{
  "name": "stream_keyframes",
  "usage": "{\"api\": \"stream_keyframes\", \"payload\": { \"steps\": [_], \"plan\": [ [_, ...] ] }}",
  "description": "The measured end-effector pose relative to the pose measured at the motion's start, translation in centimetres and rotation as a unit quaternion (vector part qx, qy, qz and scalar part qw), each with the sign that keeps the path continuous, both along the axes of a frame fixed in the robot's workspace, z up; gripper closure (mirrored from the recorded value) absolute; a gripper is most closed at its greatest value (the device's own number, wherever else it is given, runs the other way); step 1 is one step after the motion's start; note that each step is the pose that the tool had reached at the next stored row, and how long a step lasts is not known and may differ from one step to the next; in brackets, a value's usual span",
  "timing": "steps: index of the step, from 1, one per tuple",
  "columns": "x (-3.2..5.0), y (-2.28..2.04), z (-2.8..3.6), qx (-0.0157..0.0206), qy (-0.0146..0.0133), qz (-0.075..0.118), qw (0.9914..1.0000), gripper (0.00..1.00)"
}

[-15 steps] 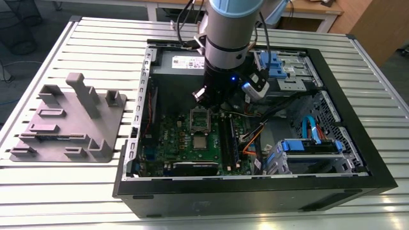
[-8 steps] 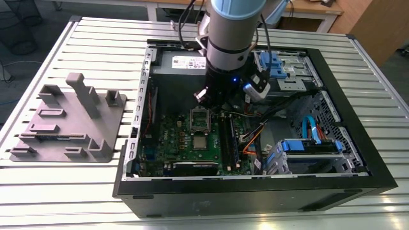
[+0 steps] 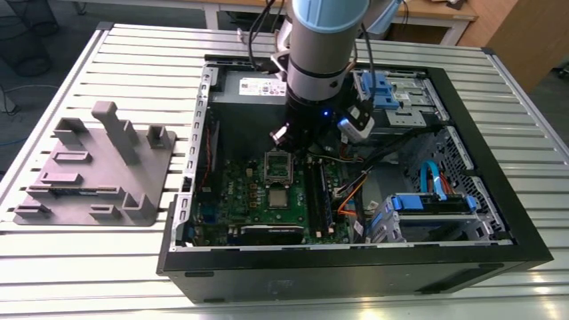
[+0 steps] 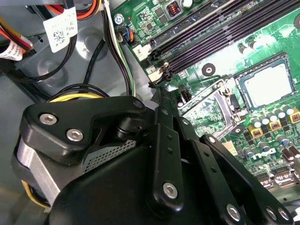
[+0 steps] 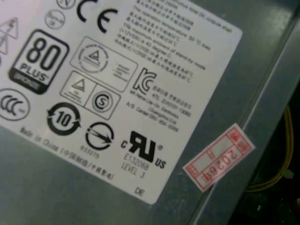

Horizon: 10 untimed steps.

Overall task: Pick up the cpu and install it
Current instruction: 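Close the cpu cover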

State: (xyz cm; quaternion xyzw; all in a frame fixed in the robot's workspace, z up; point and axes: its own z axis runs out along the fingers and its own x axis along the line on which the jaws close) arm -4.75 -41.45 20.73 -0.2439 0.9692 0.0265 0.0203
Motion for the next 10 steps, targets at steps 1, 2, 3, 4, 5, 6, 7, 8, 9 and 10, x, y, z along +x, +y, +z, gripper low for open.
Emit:
{"api": "stream_keyframes", "payload": {
  "steps": [1,2,3,4,5,6,7,8,9,10],
  "plan": [
    [-0.03,0.00,-0.03,-0.0001,0.0001,0.002,1.00000,0.89],
    [-0.07,0.00,-0.03,-0.0002,0.0001,0.003,1.00000,0.89],
    [-0.20,0.00,-0.05,-0.0006,0.0000,0.004,0.99999,0.89],
    [-0.27,0.00,-0.04,-0.0010,0.0001,0.005,0.99999,0.89],
    [-0.33,0.00,-0.04,-0.0015,0.0000,0.006,0.99998,0.89],
    [-0.37,-0.01,-0.04,-0.0020,0.0000,0.006,0.99998,0.89],
    [-0.40,-0.02,-0.04,-0.0024,0.0000,0.007,0.99997,0.89],
    [-0.44,-0.04,-0.01,-0.0027,-0.0002,0.009,0.99996,0.89],
    [-0.47,-0.05,0.02,-0.0029,-0.0004,0.010,0.99995,0.89],
    [-0.50,-0.06,0.06,-0.0030,-0.0006,0.011,0.99993,0.89]
  ]
}}
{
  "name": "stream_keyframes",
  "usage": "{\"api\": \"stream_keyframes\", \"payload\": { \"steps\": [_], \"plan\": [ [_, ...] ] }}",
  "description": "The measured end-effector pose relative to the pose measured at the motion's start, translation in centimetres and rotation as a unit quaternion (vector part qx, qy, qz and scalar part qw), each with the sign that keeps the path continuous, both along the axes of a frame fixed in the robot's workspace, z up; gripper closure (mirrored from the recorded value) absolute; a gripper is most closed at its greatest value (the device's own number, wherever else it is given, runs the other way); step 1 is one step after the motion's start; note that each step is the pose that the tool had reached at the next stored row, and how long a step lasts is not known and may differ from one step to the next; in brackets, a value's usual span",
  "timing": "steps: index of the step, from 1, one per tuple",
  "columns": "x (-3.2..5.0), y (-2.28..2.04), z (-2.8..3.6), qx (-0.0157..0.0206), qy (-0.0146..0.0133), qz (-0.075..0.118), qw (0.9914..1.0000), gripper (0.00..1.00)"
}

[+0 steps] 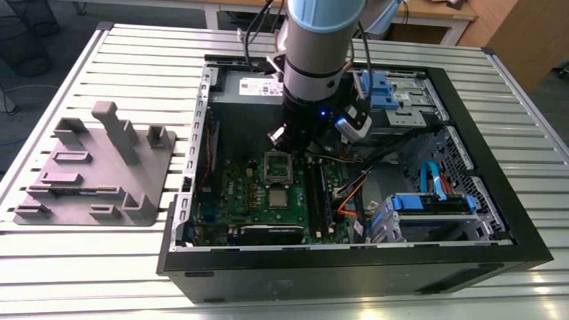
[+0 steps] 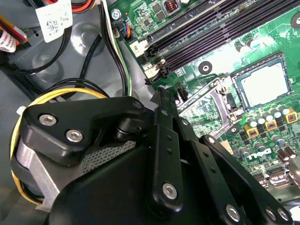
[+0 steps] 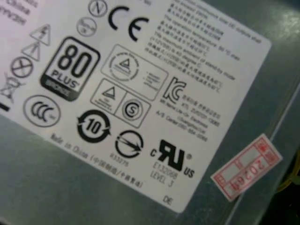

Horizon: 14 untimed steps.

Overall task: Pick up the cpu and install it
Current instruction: 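Close the cpu cover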

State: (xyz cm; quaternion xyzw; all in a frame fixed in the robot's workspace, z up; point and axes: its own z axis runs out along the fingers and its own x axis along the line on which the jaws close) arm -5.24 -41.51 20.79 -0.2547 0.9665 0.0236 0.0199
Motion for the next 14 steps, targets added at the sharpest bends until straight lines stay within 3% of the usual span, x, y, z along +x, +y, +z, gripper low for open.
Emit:
{"api": "stream_keyframes", "payload": {
  "steps": [14],
  "plan": [
    [-0.16,-0.09,0.68,0.0000,-0.0030,0.012,0.99992,0.89]
  ]
}}
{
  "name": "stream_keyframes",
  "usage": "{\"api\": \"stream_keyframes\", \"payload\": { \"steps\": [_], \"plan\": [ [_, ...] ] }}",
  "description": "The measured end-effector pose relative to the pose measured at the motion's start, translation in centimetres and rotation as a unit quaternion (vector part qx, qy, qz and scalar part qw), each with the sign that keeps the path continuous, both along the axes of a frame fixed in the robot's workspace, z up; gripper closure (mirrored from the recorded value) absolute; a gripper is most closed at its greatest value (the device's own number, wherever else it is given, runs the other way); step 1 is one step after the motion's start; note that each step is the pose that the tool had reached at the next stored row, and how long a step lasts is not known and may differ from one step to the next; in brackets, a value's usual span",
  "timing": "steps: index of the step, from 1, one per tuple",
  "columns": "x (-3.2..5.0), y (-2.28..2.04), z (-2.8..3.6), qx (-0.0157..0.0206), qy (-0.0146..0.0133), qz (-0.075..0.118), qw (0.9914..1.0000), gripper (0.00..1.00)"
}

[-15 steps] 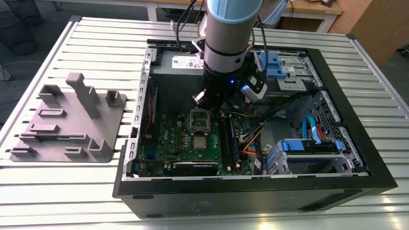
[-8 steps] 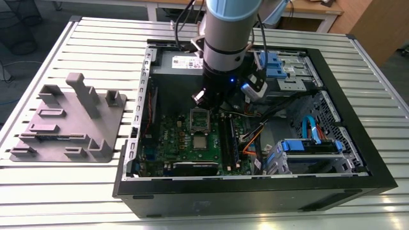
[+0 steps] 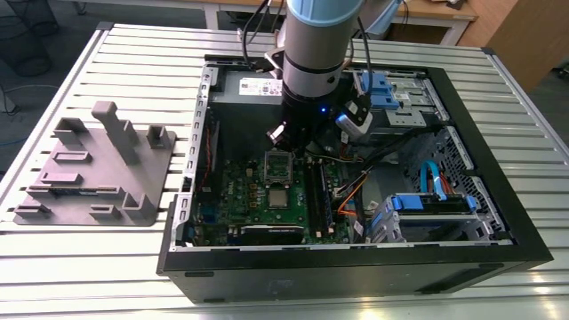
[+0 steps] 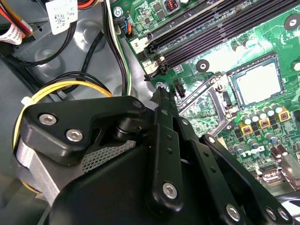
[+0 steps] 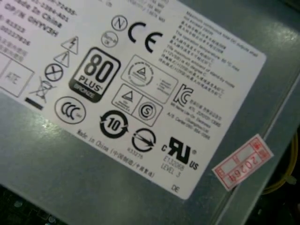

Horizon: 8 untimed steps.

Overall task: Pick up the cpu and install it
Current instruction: 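Close the cpu cover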

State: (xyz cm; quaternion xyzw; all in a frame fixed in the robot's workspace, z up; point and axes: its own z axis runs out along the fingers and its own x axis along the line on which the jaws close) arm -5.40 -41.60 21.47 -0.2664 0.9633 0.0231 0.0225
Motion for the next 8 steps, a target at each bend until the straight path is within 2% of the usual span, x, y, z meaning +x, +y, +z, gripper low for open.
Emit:
{"api": "stream_keyframes", "payload": {
  "steps": [5,8],
  "plan": [
    [0.00,0.00,0.01,-0.0002,0.0000,0.000,1.00000,0.89],
    [-0.03,-0.05,0.07,-0.0002,0.0001,0.011,0.99994,0.89]
  ]
}}
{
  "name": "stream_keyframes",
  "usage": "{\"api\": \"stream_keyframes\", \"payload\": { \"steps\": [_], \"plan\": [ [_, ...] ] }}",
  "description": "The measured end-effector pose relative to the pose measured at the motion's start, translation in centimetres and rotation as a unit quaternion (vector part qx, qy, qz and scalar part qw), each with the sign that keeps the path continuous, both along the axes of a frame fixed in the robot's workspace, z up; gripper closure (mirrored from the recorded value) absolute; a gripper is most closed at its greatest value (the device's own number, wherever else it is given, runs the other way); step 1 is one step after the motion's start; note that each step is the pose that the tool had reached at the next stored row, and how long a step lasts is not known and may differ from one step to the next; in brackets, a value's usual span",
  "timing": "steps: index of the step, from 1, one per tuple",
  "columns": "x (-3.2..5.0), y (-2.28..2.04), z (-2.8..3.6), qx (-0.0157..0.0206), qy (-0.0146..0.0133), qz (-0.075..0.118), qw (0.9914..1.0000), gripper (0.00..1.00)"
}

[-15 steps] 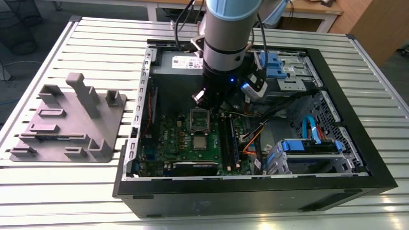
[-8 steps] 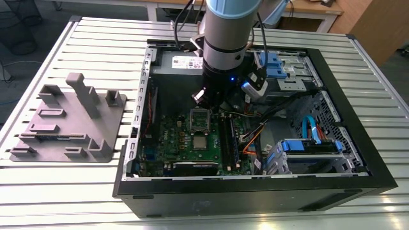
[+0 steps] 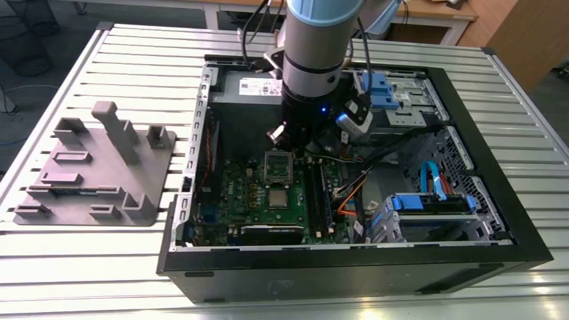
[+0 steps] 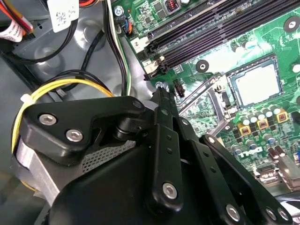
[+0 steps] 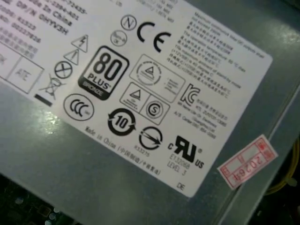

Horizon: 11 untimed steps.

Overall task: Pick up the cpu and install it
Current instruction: 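Close the cpu cover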

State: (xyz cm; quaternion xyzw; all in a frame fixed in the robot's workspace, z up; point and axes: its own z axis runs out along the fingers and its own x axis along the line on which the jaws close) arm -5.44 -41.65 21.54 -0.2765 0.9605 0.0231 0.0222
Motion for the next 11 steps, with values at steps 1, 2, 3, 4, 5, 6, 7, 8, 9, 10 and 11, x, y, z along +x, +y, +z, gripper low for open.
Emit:
{"api": "stream_keyframes", "payload": {
  "steps": [1,2,3,4,5,6,7,8,9,10,11],
  "plan": [
    [-0.01,-0.01,0.05,0.0000,0.0000,0.004,0.99999,0.89],
    [-0.01,-0.02,0.10,0.0000,0.0000,0.007,0.99998,0.89],
    [-0.01,-0.04,0.17,0.0000,0.0000,0.010,0.99995,0.89],
    [-0.02,-0.06,0.25,0.0001,0.0000,0.013,0.99992,0.89],
    [-0.02,-0.07,0.35,0.0000,0.0000,0.016,0.99987,0.89],
    [-0.02,-0.08,0.44,0.0000,0.0000,0.019,0.99982,0.89],
    [-0.02,-0.09,0.52,0.0000,0.0000,0.022,0.99976,0.89],
    [-0.03,-0.10,0.59,-0.0001,0.0000,0.025,0.99969,0.89],
    [-0.04,-0.11,0.65,-0.0002,0.0000,0.028,0.99961,0.89],
    [-0.04,-0.12,0.72,-0.0004,0.0000,0.031,0.99952,0.89],
    [-0.05,-0.13,0.79,-0.0004,0.0000,0.034,0.99941,0.89]
  ]
}}
